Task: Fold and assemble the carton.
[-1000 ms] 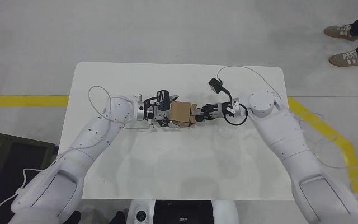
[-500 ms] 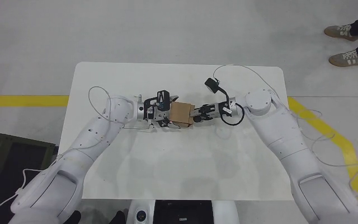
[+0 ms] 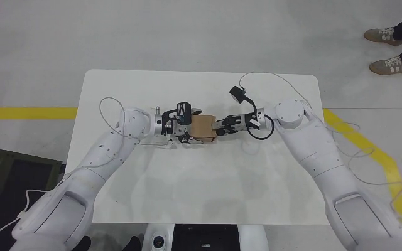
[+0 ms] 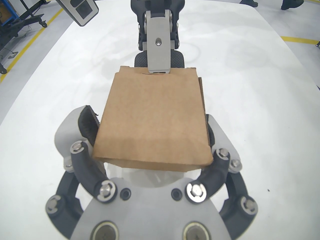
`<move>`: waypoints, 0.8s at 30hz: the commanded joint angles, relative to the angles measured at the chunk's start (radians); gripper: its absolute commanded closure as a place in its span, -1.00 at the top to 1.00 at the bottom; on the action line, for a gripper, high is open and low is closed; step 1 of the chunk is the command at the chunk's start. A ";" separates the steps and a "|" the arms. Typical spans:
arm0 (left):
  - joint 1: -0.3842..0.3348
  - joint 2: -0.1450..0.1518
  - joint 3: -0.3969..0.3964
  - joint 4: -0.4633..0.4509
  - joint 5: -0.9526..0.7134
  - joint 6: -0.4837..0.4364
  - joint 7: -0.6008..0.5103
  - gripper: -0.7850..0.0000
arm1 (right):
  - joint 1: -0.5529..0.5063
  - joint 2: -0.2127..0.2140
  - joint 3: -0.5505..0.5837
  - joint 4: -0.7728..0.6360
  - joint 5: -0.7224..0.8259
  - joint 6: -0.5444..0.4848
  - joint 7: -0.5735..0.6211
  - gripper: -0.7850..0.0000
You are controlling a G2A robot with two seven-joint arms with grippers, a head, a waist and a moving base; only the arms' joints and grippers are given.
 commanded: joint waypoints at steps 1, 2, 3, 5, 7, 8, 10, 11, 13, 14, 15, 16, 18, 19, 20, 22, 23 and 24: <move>0.001 0.000 0.000 0.001 -0.001 0.001 -0.001 1.00 | -0.006 0.005 0.012 -0.006 -0.004 0.001 -0.001 -0.47; 0.001 0.000 -0.001 0.001 -0.001 0.001 -0.002 1.00 | -0.010 0.009 0.018 -0.011 -0.007 0.003 -0.001 -0.47; 0.001 0.000 -0.001 0.001 -0.002 0.000 -0.002 1.00 | -0.015 0.012 0.025 -0.017 -0.009 0.006 -0.001 -0.51; 0.001 0.000 0.000 0.000 0.000 -0.001 -0.004 1.00 | -0.024 0.018 0.038 -0.031 -0.014 0.011 -0.002 -0.55; 0.001 0.001 -0.001 0.000 0.000 -0.001 -0.004 1.00 | -0.034 0.024 0.051 -0.045 -0.018 0.017 -0.001 -0.60; 0.001 0.001 -0.001 0.000 0.000 -0.001 -0.004 1.00 | -0.038 0.027 0.056 -0.053 -0.021 0.019 -0.003 -0.61; 0.002 0.001 -0.002 0.000 -0.002 0.000 -0.003 1.00 | -0.047 0.032 0.065 -0.067 -0.026 0.024 -0.003 -0.62; 0.002 0.001 -0.002 -0.001 -0.001 0.002 -0.004 1.00 | -0.051 0.034 0.069 -0.074 -0.027 0.027 -0.004 -0.64; 0.003 0.001 -0.002 -0.002 -0.001 0.002 -0.005 1.00 | -0.059 0.038 0.076 -0.085 -0.030 0.033 -0.004 -0.87; 0.003 0.001 -0.002 -0.002 -0.001 0.002 -0.005 1.00 | -0.062 0.040 0.080 -0.089 -0.033 0.036 -0.004 -1.00; 0.003 0.001 -0.003 -0.002 -0.002 0.002 -0.006 1.00 | -0.066 0.041 0.083 -0.093 -0.034 0.038 -0.004 -1.00; 0.004 0.002 -0.003 -0.003 -0.002 0.002 -0.006 1.00 | -0.069 0.043 0.085 -0.097 -0.035 0.041 -0.004 -1.00; 0.004 0.002 -0.003 -0.003 -0.002 0.002 -0.006 1.00 | -0.075 0.045 0.086 -0.105 -0.036 0.047 0.000 -1.00; 0.004 0.002 -0.003 -0.003 -0.002 0.002 -0.007 1.00 | -0.077 0.045 0.084 -0.110 -0.038 0.051 0.003 -1.00; 0.004 0.002 -0.004 -0.004 -0.002 0.002 -0.007 1.00 | -0.079 0.045 0.081 -0.115 -0.038 0.054 0.008 -1.00; 0.005 0.002 -0.004 -0.004 -0.002 0.002 -0.007 1.00 | -0.079 0.043 0.073 -0.121 -0.037 0.059 0.014 -1.00; 0.005 0.002 -0.004 -0.005 -0.002 0.002 -0.007 1.00 | -0.078 0.042 0.069 -0.123 -0.036 0.061 0.014 -1.00; 0.005 0.002 -0.004 -0.005 -0.002 0.001 -0.007 1.00 | -0.077 0.040 0.064 -0.123 -0.035 0.061 0.015 -1.00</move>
